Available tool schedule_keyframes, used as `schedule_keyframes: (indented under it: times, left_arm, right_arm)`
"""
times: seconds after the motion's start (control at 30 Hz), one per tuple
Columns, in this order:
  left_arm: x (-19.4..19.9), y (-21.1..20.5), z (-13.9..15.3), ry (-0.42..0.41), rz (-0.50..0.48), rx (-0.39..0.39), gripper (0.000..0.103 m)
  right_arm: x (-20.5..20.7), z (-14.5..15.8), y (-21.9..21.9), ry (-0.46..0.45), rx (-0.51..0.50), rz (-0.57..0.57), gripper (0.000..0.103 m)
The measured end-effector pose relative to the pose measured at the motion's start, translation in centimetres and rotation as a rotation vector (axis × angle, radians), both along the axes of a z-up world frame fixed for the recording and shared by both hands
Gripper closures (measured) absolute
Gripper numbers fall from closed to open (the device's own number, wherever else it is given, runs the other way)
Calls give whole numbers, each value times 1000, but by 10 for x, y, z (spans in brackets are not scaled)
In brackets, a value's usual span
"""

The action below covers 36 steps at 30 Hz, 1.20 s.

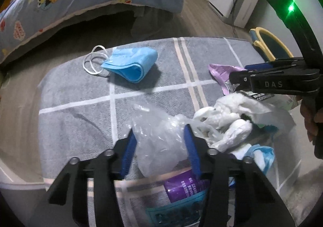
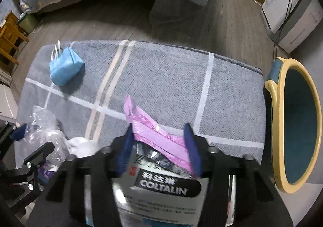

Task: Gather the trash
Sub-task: 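Grasp the pink wrapper with the right gripper while the left grasps the clear plastic bag, then carry the wrapper and plastic bag over the bin and release both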

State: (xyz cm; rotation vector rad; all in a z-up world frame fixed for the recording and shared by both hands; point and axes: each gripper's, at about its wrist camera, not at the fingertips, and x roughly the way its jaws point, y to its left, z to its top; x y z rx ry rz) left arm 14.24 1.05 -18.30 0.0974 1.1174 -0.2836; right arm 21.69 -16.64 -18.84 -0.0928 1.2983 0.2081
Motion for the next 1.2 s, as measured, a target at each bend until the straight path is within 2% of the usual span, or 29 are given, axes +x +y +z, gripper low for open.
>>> schedule_keyframes:
  times: [0.03, 0.07, 0.2, 0.37, 0.63, 0.9, 1.1, 1.2]
  left_arm:
    - [0, -1, 2, -4, -4, -6, 64]
    - [-1, -2, 4, -8, -9, -9, 68]
    - [-4, -5, 15, -44, -27, -19, 76]
    - [-9, -8, 36, -103, -26, -39, 79]
    - [-24, -5, 80, -230, -41, -57, 80]
    - [-40, -8, 132, -403, -55, -46, 80]
    - [-44, -10, 158, -469, -49, -71, 80]
    - [-45, -12, 167, -486, -46, -89, 80]
  right_arm:
    - [0, 2, 0, -1, 3, 2, 73]
    - [0, 4, -1, 0, 8, -1, 91]
    - [2, 19, -7, -18, 55, -20, 93]
    - [-5, 42, -8, -64, 65, -15, 93]
    - [-19, 91, -27, -145, 108, -34, 93]
    - [-37, 145, -38, -264, 144, -51, 93]
    - [-51, 176, -59, -328, 188, -94, 93]
    - [-57, 181, -70, -346, 192, -106, 93]
